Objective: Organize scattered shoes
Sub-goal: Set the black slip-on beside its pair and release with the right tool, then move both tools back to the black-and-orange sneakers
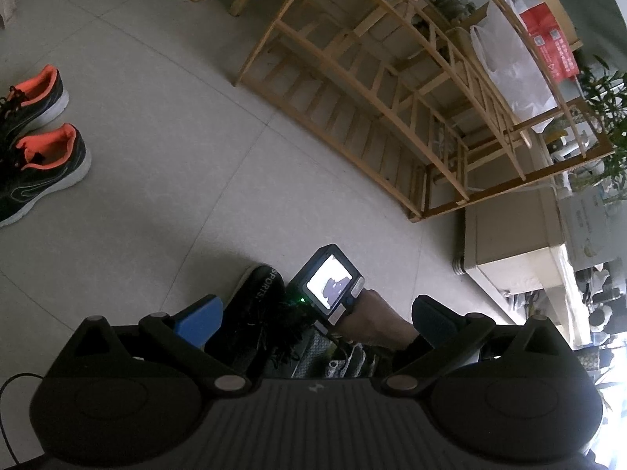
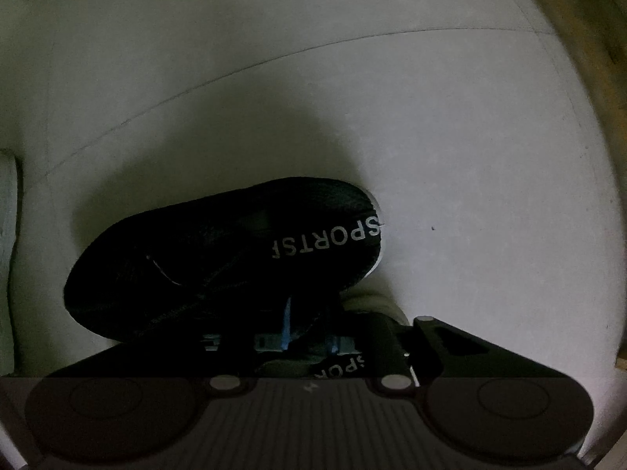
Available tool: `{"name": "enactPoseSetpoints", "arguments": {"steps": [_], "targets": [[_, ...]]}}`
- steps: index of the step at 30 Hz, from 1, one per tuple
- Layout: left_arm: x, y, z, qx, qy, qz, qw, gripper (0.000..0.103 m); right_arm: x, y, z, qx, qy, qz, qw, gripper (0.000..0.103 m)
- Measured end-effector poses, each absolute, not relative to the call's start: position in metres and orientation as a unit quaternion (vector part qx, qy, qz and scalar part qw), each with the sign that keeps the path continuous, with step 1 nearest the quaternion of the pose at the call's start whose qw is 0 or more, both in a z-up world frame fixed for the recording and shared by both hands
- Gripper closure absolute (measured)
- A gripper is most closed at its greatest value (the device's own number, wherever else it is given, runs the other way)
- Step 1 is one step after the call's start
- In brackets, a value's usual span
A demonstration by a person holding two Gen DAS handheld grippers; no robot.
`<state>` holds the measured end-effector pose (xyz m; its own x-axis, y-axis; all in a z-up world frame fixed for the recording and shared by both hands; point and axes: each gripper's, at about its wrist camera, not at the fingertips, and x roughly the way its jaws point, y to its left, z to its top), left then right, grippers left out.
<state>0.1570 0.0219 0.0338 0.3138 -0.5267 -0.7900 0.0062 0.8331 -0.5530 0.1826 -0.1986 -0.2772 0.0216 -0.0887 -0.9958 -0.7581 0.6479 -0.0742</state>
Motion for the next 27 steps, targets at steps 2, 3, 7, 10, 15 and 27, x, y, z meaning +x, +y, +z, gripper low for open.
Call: {"name": "enactPoseSetpoints", "arguments": {"steps": [2,3,7,10,15,27], "targets": [[0.157,0.022,0.034,-0.232,0.56,-0.171,0.777,0.0,0.183,-0.199,-0.273,-0.339,0.636,0.261,0.642,0.043],[0.157,0.022,0.034,-0.232,0.56,-0.171,0.777,0.0,0.184,-0.199,-0.27,-0.339,0.634,0.26,0.644,0.039],[0.16,0.02,0.03,-0.202,0.549,-0.165,0.794,0.0,0.185,-0.201,-0.259,-0.347,0.625,0.258,0.65,0.021],[0.163,0.018,0.027,-0.177,0.54,-0.16,0.807,0.0,0.183,-0.204,-0.246,-0.355,0.617,0.247,0.658,0.002],[0.167,0.02,0.019,-0.134,0.524,-0.152,0.827,0.0,0.164,-0.202,-0.199,-0.379,0.587,0.208,0.685,0.0],[0.169,0.141,0.0,-0.004,0.491,-0.09,0.867,0.0,0.069,-0.215,-0.032,-0.308,0.466,0.239,0.794,0.0]]}}
